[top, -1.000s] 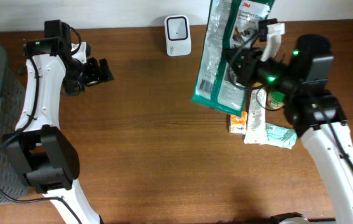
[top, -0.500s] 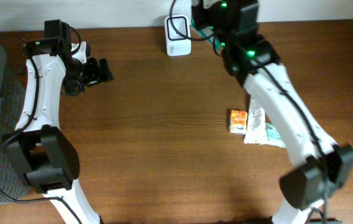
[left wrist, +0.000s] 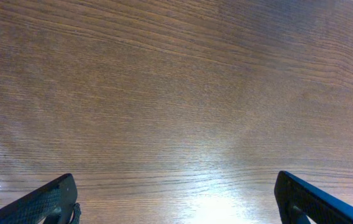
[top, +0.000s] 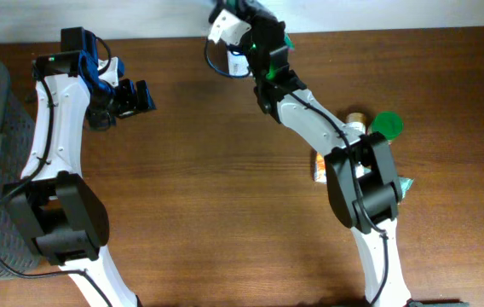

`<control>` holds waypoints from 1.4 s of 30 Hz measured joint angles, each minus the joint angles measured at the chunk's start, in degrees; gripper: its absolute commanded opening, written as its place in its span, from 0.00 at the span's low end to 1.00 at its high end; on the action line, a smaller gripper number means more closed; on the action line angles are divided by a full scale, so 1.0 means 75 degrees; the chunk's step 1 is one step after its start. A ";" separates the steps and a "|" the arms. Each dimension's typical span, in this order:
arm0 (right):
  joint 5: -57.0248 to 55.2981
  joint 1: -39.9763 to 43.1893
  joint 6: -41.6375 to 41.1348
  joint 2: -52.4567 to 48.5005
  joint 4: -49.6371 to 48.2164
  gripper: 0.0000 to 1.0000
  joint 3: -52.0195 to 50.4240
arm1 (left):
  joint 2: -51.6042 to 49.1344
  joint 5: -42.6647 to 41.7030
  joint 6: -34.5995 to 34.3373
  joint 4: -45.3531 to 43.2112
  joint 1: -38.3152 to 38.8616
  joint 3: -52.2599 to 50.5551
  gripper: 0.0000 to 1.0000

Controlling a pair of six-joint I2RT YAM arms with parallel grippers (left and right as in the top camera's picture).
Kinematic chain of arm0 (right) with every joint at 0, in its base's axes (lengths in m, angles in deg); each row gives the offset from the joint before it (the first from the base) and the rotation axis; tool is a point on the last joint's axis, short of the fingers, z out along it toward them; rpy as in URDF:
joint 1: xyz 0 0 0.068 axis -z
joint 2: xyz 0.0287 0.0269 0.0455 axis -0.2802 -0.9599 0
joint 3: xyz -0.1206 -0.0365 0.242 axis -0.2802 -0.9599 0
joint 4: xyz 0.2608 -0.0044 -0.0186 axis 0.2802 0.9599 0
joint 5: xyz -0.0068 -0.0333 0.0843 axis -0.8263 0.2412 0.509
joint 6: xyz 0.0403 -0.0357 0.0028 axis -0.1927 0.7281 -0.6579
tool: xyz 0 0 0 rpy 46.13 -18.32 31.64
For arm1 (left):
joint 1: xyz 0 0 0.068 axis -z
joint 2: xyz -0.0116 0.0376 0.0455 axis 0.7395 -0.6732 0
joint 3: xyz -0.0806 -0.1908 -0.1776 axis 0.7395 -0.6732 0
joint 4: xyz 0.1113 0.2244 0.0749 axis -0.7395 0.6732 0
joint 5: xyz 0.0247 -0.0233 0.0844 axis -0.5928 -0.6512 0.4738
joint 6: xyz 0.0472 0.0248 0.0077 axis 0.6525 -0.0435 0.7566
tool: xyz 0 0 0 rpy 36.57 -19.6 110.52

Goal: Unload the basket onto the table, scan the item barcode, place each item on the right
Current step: 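Hold the glove packet in front of the scanner with the right gripper, then lower the glove packet onto the table at right and release it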

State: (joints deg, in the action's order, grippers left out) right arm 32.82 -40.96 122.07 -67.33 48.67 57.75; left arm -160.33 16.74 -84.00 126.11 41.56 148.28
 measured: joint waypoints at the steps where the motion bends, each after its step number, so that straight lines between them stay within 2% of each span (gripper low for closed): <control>1: 0.0125 -0.0003 0.0143 -0.0093 -0.0090 0.04 0.0000 | 0.0000 -0.0003 0.0000 0.0000 0.0000 0.0000 0.99; 6: 0.0589 -0.0009 0.0542 -0.0685 -0.1017 0.04 0.0012 | 0.0000 0.0000 0.0000 0.0003 0.0000 0.0000 0.99; 17: 0.0874 -0.0009 0.0775 -0.1110 -0.1099 0.04 0.0070 | 0.0000 -0.0003 0.0000 0.0000 0.0000 0.0000 0.99; 22: 0.0889 -0.0009 0.0857 -0.1122 -0.1565 0.04 0.0093 | 0.0000 -0.0003 0.0000 0.0000 0.0000 0.0000 0.99; 28: 0.0898 -0.0009 0.0790 -0.1099 -0.1309 0.04 0.0117 | 0.0000 -0.0003 0.0000 0.0000 0.0000 0.0000 0.99; 33: 0.0752 -0.0009 -0.0134 -0.0411 0.0326 0.04 0.0102 | 0.0000 -0.0003 0.0000 -0.0003 0.0000 0.0000 0.99; 38: 0.0702 -0.0009 -0.1647 0.1311 0.2506 0.04 0.0134 | 0.0000 0.0003 0.0000 -0.0003 0.0000 0.0000 0.99; 42: 0.0699 -0.0009 -0.3794 0.3214 0.5549 0.04 0.0277 | 0.0000 0.0003 0.0000 -0.0012 0.0000 0.0000 0.99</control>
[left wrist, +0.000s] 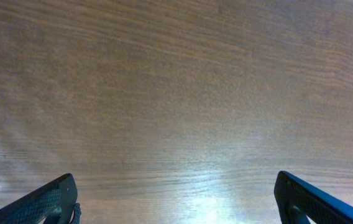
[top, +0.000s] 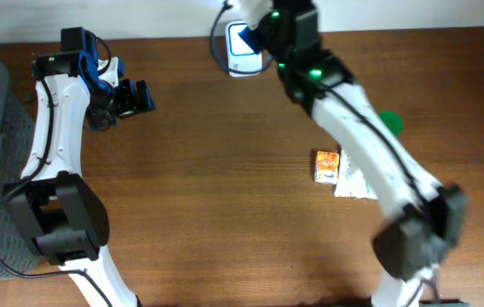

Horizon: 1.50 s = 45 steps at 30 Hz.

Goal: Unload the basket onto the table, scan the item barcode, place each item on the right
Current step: 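Lower the glove packet onto the table at right and release it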

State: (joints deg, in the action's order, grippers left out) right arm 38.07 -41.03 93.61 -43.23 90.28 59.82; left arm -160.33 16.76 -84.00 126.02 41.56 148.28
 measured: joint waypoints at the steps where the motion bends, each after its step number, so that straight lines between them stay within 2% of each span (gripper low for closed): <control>1: -0.0041 0.0000 -0.0414 0.0289 0.0592 0.04 0.0006 | 0.0000 0.0003 0.0000 0.0012 0.0000 0.0000 0.99; 4: -0.0175 0.0003 -0.2020 0.1218 0.2821 0.04 0.0041 | 0.0000 -0.0006 0.0000 0.0017 0.0000 0.0000 0.99; 7: -0.0221 0.0108 -0.3547 0.1606 0.4779 0.04 0.0067 | 0.0000 -0.0003 0.0000 0.0009 0.0000 0.0000 0.99; 13: -0.0213 0.0790 -0.5703 0.1524 0.7536 0.04 -0.0178 | 0.0000 -0.0006 0.0000 0.0012 0.0000 0.0000 0.99; 17: -0.0064 0.1218 -0.6102 0.1437 0.7807 0.04 -0.0629 | 0.0000 -0.0006 0.0000 0.0009 0.0000 0.0000 0.99; 22: 0.0029 0.1842 -0.6091 0.1341 0.7717 0.04 -0.1865 | 0.0000 -0.0003 0.0000 0.0012 0.0000 0.0000 0.99; 28: 0.0239 0.2634 -0.4995 0.1338 0.6945 0.04 -0.3488 | 0.0000 -0.0006 0.0000 0.0009 0.0000 0.0000 0.99; 29: 0.0268 0.2739 -0.4814 0.1335 0.6726 0.06 -0.3736 | 0.0000 -0.0006 0.0000 0.0009 0.0000 0.0000 0.99; 34: 0.0350 0.3110 -0.4389 0.1326 0.6257 0.59 -0.4345 | 0.0000 -0.0006 0.0000 0.0009 0.0000 0.0000 0.99; 36: 0.0367 0.3206 -0.4313 0.1326 0.6237 0.71 -0.4354 | 0.0000 -0.0006 0.0000 0.0012 0.0000 0.0000 0.99; 41: 0.0414 0.3241 -0.4278 0.1326 0.6508 0.76 -0.4199 | 0.0000 -0.0006 0.0000 0.0012 0.0000 0.0000 0.99; 45: 0.0440 0.3241 -0.4278 0.1326 0.7326 0.76 -0.3037 | 0.0000 -0.0003 0.0000 0.0017 0.0000 0.0000 0.99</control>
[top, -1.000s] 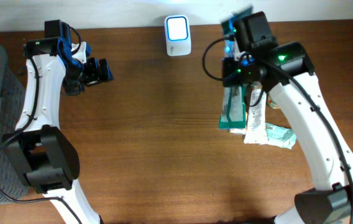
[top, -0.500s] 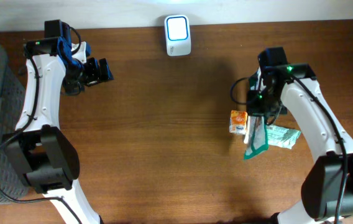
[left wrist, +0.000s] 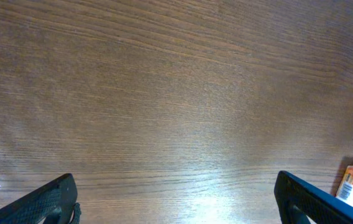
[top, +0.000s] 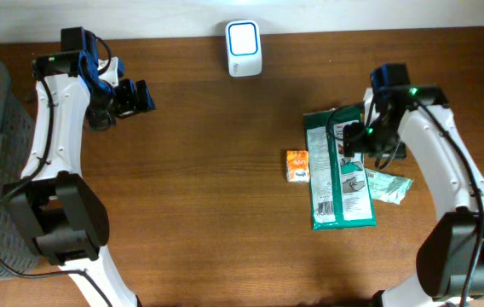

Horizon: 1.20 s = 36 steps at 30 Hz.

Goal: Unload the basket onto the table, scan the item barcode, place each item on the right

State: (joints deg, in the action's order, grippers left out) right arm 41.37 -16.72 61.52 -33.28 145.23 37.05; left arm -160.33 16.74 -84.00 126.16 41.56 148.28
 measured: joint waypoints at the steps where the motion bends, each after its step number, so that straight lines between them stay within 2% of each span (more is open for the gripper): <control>1: 0.0000 0.0000 0.0000 0.0003 0.0280 0.76 0.0382 | 0.0000 -0.0003 0.0000 -0.0020 0.0000 0.0000 0.99; 5: 0.0000 0.0000 -0.0009 0.0163 0.1612 0.80 0.2034 | 0.0000 -0.0003 0.0000 -0.0006 0.0000 0.0000 0.99; 8: 0.0000 0.0000 -0.0017 0.0565 0.2291 0.98 0.2935 | 0.0000 -0.0003 0.0000 -0.0003 0.0000 0.0000 0.99; 11: -0.0003 0.0000 -0.0032 0.1338 0.2792 0.98 0.3523 | 0.0000 -0.0003 0.0000 -0.0006 0.0000 0.0000 0.99; 17: 0.0003 0.0000 -0.0044 0.2967 0.3235 0.98 0.3719 | 0.0000 -0.0003 0.0000 -0.0006 0.0000 0.0000 0.99; 32: -0.0143 0.0000 -0.0044 0.4299 0.3739 0.98 0.3722 | 0.0000 -0.0003 0.0000 -0.0006 0.0000 0.0000 0.99; 36: -0.0152 0.0000 -0.0038 0.4814 0.3168 0.98 0.3518 | 0.0000 -0.0003 0.0000 -0.0006 0.0000 0.0000 0.99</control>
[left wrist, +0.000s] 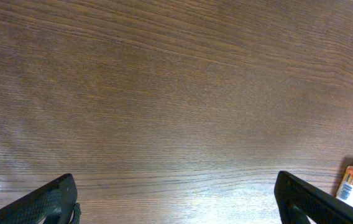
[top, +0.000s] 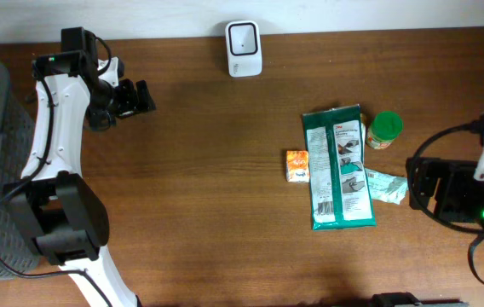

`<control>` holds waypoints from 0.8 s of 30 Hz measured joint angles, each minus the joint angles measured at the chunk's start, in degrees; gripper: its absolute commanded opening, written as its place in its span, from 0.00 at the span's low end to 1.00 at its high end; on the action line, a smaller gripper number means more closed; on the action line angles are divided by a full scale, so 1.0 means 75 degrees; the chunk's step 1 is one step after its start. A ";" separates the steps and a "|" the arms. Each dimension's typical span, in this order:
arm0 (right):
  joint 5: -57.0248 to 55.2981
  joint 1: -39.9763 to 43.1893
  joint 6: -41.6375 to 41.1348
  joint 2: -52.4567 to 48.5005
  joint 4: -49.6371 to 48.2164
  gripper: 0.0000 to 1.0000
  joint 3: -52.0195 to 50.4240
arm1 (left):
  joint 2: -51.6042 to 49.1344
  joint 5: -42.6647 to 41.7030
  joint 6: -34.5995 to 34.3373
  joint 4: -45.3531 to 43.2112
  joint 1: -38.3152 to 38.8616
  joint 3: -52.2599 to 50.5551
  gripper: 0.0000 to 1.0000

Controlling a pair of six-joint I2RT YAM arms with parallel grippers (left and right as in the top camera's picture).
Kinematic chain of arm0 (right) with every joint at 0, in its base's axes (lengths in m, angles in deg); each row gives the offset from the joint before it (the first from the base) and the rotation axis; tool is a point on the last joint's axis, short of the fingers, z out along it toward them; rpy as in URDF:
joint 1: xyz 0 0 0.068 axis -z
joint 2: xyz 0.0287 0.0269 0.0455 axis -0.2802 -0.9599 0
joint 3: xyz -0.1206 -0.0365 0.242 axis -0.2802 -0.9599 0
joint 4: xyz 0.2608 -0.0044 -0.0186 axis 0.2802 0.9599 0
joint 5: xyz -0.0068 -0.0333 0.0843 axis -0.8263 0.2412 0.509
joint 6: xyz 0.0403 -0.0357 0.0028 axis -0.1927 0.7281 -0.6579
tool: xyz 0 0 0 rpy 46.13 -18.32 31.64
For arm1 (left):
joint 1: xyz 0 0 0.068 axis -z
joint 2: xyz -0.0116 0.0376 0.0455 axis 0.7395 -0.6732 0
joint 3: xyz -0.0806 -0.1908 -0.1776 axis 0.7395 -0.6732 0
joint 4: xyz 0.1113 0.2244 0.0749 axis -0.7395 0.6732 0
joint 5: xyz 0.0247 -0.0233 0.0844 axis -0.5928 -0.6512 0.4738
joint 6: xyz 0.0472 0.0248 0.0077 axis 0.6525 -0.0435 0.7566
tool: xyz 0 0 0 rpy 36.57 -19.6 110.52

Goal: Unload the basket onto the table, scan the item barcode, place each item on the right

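A white barcode scanner (top: 244, 49) stands at the table's back edge, its face dim. Right of the middle a long green packet (top: 337, 166) lies flat, label up. My right gripper (top: 414, 186) sits at the right edge, just right of the packet and apart from it, open and empty. At the far left my left gripper (top: 133, 97) hovers over bare wood. In the left wrist view its fingers (left wrist: 52, 198) stand wide apart, open with nothing between them.
A small orange box (top: 296, 165) touches the packet's left side and shows again at the frame's edge. A green-lidded jar (top: 385, 130) and a pale sachet (top: 387, 185) lie to the packet's right. A grey mesh basket stands at the far left.
My right gripper was over the green packet's upper right part and is now drawn back to the table's right edge. The packet lies free, the jar shows again, and the scanner's face has dimmed.
First my right arm reached to the back edge at the scanner. Then it was still beside the scanner, with no green packet on the table. Later the packet lay by the orange box under my right gripper. Now that gripper is away. The left arm stayed put.
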State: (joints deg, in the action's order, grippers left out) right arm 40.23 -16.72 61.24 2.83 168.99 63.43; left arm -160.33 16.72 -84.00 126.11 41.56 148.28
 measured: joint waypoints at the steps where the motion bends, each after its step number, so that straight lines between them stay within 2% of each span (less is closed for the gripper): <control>1: -0.0003 0.0000 0.0017 0.0119 -0.0213 0.98 -0.0152 | 0.0000 0.0003 0.0000 0.0000 0.0000 0.0000 0.99; 5: 0.0000 0.0000 0.0082 0.1122 -0.1918 0.98 -0.1687 | 0.0000 0.0000 0.0000 -0.0006 0.0000 0.0000 0.99; 14: 0.0160 0.0000 0.0114 0.3832 -0.6341 0.99 -0.6700 | 0.0000 0.0003 0.0000 0.0000 0.0000 0.0000 0.99; 16: 0.0213 0.0000 0.0128 0.4217 -0.7041 0.98 -0.7449 | 0.0000 0.0003 0.0000 0.0000 0.0000 0.0000 0.99; 17: 0.0256 0.0000 0.0137 0.4500 -0.7839 0.98 -0.8003 | 0.0000 0.0009 0.0003 0.0000 0.0000 0.0000 0.99; 20: 0.0385 0.0000 0.0166 0.5418 -0.8970 0.98 -0.9611 | 0.0000 0.0003 0.0000 0.0000 0.0000 0.0000 0.99; 24: 0.0420 0.0000 0.0172 0.6199 -1.0448 0.98 -1.1004 | 0.0000 0.0000 0.0000 0.0003 0.0000 0.0000 0.99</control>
State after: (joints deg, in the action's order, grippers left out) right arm 43.38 -16.72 62.53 49.32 90.63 -19.10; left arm -160.33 16.72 -84.00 126.13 41.56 148.28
